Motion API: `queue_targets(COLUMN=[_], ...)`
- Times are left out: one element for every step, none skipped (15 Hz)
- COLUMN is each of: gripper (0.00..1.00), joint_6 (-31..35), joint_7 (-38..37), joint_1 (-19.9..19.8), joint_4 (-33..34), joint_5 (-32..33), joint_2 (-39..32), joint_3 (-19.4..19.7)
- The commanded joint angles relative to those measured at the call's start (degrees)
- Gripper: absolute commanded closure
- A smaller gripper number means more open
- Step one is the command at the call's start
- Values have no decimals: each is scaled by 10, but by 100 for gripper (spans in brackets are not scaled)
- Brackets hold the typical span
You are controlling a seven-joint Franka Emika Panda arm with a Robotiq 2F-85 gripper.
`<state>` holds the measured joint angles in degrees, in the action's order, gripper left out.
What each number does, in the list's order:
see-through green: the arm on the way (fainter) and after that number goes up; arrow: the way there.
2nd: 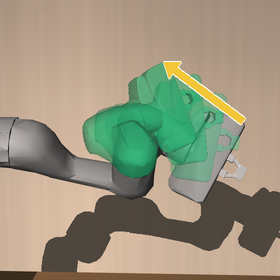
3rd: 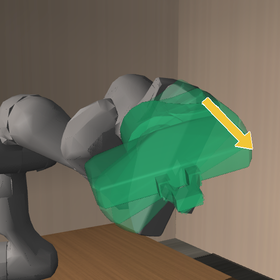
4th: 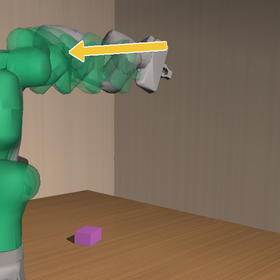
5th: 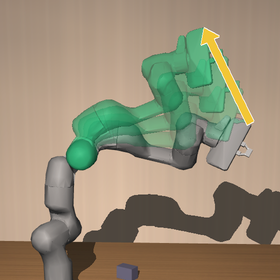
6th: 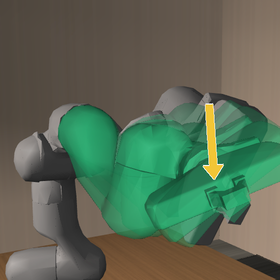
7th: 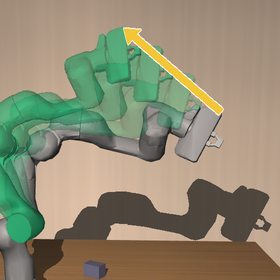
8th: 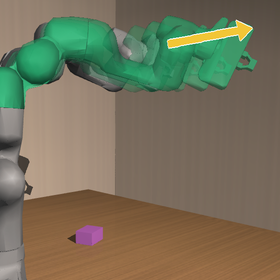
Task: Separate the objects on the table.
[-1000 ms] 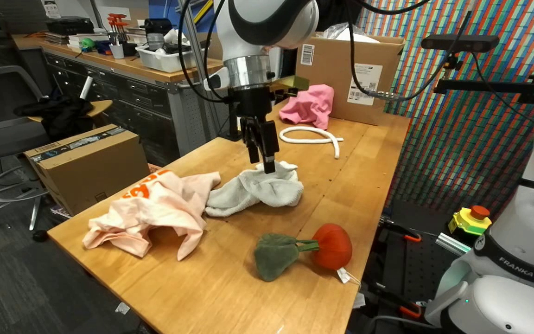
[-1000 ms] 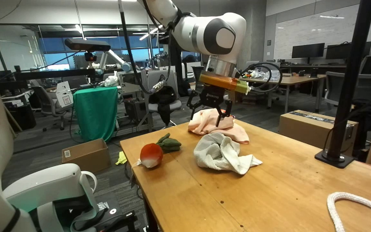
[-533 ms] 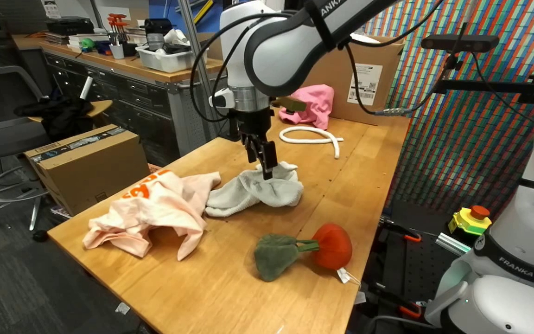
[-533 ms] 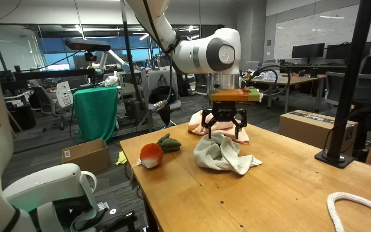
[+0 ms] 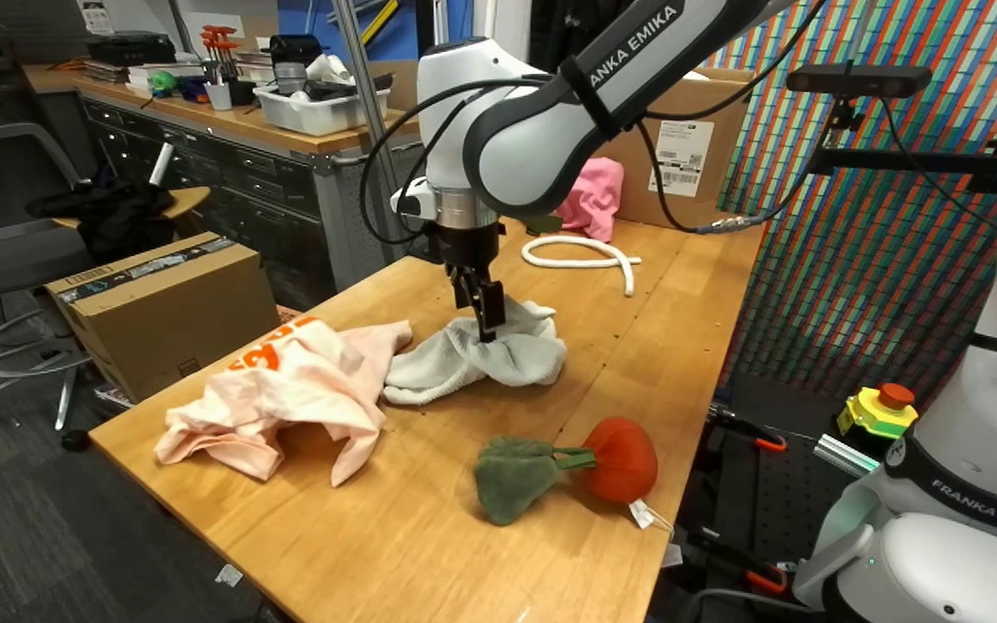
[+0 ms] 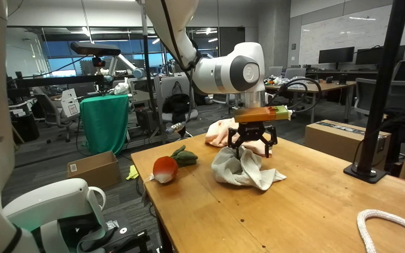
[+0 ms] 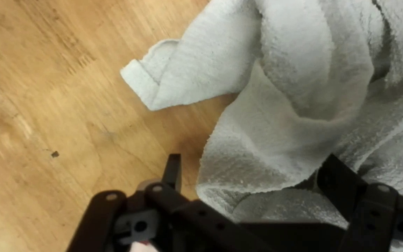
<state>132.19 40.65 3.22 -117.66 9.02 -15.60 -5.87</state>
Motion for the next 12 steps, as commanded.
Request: queue_targets(gripper=[0,0,0,0,25,27,34,42,51,58,67,73], joint_6=[13,12,9,8,7,8,7,9,10,13,15,16], joint_7=[-7,-7,-6,-6,-4,-6,-7,-12,-14,-19,-23,-26], joint_1=[-7,-8,-10,-11,-14,-15,-17,-18,-20,-21,-24,-25], joint_4=[0,0,1,0,0,-1,-1,-3,-3,-5,-6,-7], joint_5=[-5,-5,-7,-7,-10,-9,-9,-7,-5,-5,-5,-4], joint_2=[-9,-11,-13,-15,-16,-16,-16,-14,-14,-12,-11,-10], joint_3=[-3,-3,-4,-3,-4,-3,-2,0,1,2,3,4])
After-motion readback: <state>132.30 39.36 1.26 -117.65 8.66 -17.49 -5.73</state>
